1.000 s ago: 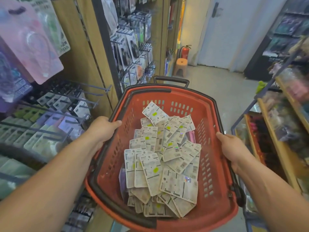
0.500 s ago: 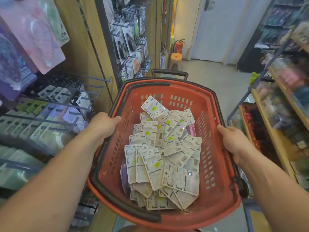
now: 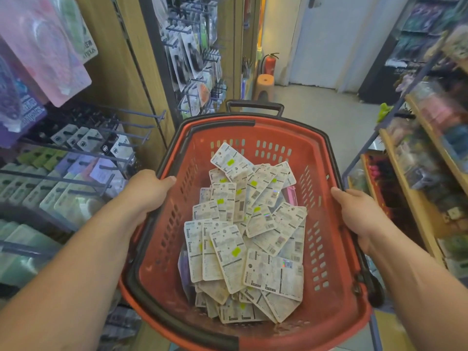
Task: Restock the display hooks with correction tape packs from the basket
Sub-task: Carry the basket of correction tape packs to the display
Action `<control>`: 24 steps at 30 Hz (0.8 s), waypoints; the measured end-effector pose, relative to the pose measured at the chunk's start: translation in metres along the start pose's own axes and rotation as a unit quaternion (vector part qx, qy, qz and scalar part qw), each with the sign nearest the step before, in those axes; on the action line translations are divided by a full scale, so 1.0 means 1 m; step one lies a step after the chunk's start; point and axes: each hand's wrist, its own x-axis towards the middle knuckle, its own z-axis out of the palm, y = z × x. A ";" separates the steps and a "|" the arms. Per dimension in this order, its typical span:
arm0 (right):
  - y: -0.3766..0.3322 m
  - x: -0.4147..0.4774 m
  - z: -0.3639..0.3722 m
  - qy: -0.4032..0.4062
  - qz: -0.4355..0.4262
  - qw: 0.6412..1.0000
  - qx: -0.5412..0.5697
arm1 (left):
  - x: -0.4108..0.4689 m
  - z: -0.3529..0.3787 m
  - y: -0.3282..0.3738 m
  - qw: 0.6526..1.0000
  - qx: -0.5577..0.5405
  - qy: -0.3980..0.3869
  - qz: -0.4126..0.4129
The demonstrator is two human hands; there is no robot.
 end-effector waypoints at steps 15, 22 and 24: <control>0.018 0.016 0.006 0.001 0.024 0.999 0.020 | 0.024 0.011 0.017 0.998 0.058 0.015 0.022; 0.030 0.018 0.026 -0.025 0.003 0.999 0.030 | 0.018 0.015 -0.027 0.997 0.066 0.025 0.013; 0.038 0.023 0.030 -0.022 -0.009 0.999 0.047 | 0.017 0.021 -0.031 0.995 0.089 0.034 0.010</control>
